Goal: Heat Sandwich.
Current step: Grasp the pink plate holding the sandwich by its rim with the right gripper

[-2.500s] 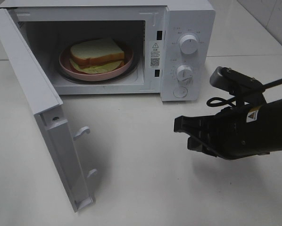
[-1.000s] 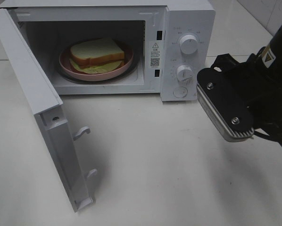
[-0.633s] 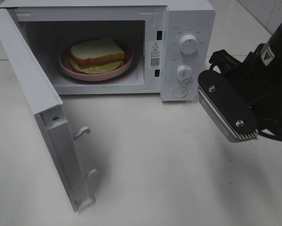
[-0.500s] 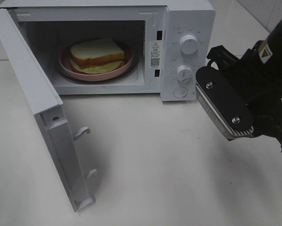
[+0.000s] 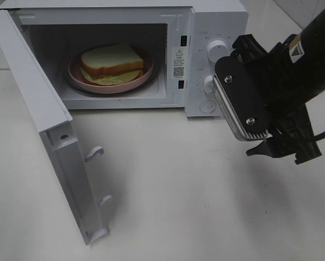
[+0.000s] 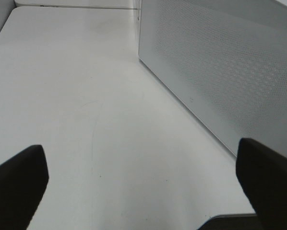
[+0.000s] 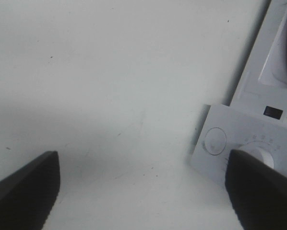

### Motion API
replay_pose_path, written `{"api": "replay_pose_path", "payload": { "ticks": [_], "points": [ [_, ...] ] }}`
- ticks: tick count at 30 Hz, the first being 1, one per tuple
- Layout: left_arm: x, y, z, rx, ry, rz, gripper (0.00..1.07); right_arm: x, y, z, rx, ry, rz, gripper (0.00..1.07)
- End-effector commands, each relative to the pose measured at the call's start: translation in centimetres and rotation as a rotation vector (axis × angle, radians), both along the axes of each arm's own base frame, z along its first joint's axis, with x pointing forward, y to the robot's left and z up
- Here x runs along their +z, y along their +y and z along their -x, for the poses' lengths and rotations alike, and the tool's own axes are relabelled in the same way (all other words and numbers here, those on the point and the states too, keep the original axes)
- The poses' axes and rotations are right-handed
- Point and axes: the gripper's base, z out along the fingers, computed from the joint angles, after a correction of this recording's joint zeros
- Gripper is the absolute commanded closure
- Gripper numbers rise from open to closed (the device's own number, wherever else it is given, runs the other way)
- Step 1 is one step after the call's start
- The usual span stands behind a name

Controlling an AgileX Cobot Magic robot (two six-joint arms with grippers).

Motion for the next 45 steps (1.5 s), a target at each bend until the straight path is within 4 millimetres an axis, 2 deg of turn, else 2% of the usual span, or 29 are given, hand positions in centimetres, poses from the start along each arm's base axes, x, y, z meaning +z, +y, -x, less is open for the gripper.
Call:
{"api": "replay_pose_path", "payload": {
  "ticks": [1, 9, 12, 14, 15, 23, 30, 45],
  "points": [
    [0.1, 0.0, 0.0, 0.001, -0.019, 0.005, 0.07, -0.8, 0.8, -1.1, 0.007, -0.029, -0.023, 0.2],
    [0.1, 0.0, 0.0, 0.001, -0.019, 0.005, 0.07, -1.5, 2.0, -2.3, 0.055, -0.063, -0.028, 0.21],
    [0.1, 0.0, 0.0, 0.001, -0.019, 0.005, 0.07, -1.3, 3.8, -2.9, 0.092, -0.07, -0.035, 0.22],
    [0.1, 0.0, 0.0, 0.001, -0.019, 0.005, 0.07, -1.3, 4.2, -3.1, 0.099, -0.072, -0.037, 0.22],
    [0.1, 0.0, 0.0, 0.001, -0.019, 0.005, 0.07, -1.3, 5.1, -3.6, 0.113, -0.074, -0.039, 0.22],
    [0.1, 0.0, 0.0, 0.001, -0.019, 0.005, 0.07, -2.1, 6.7, -5.7, 0.11, -0.061, -0.038, 0.23],
    [0.1, 0.0, 0.0, 0.001, -0.019, 0.005, 0.07, -3.2, 9.4, -7.2, 0.142, -0.057, -0.036, 0.25],
    [0.1, 0.0, 0.0, 0.001, -0.019, 0.005, 0.07, -4.3, 12.8, -11.7, 0.07, -0.084, -0.08, 0.26]
  ]
}}
